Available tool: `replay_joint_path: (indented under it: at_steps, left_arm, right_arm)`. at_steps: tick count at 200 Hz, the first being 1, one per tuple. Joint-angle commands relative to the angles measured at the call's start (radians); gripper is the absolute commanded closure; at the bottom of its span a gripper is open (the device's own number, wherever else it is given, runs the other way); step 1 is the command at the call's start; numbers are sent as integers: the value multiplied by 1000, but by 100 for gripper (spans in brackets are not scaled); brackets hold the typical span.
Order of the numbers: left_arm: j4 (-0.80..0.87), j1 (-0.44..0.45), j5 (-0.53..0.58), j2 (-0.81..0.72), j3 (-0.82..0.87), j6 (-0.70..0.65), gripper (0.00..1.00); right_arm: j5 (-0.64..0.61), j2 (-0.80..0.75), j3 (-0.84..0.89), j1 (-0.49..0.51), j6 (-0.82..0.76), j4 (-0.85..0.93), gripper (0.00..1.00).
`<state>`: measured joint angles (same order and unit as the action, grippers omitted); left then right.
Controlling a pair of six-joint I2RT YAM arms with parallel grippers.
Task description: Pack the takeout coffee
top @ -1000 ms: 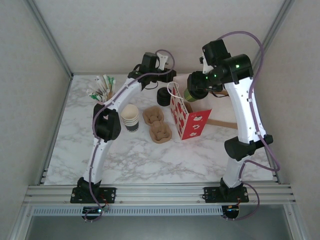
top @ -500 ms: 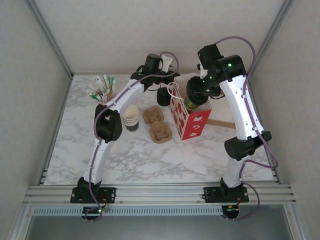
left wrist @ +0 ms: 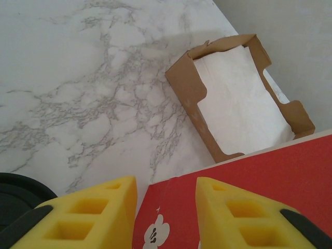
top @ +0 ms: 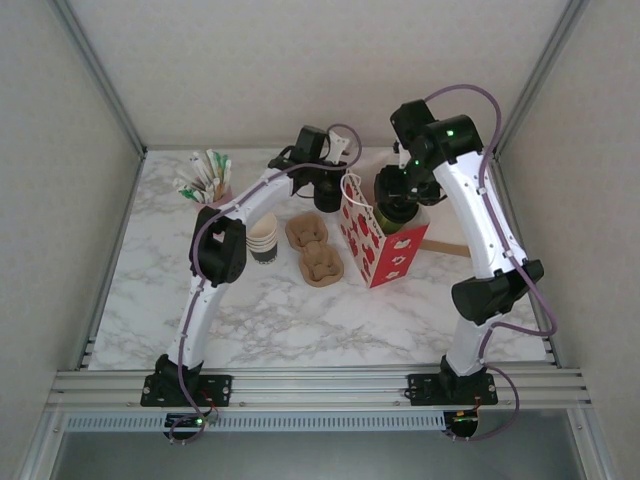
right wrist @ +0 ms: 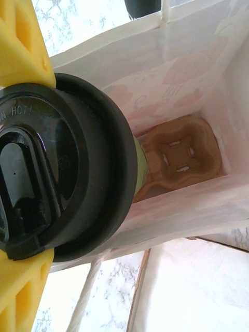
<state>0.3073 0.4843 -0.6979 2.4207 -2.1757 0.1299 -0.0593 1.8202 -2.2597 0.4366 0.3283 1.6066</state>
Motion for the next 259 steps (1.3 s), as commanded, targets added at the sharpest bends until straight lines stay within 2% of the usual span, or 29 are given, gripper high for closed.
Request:
replay_joint_path:
  at_steps: [1,128,173,220,259]
  left_arm:
    - [-44,16,-51,-73,28,-19,65]
    - [-128,87,-107,-105,113,25,65]
    - [-140,39,-3,-147,140,124,62]
    - [-143,4,98,-315,315,147,57]
    - [-235,1,176,-517,615,217,60]
  right_arm:
    - [-29,-57,27,4,14,175,28]
    - [-44,-199,261,32,33,190,28]
    - [-61,-244,315,34,37,191,28]
    - [-76,-254,329,22,37,191,28]
    - [-84,-267,351,12,38,191,27]
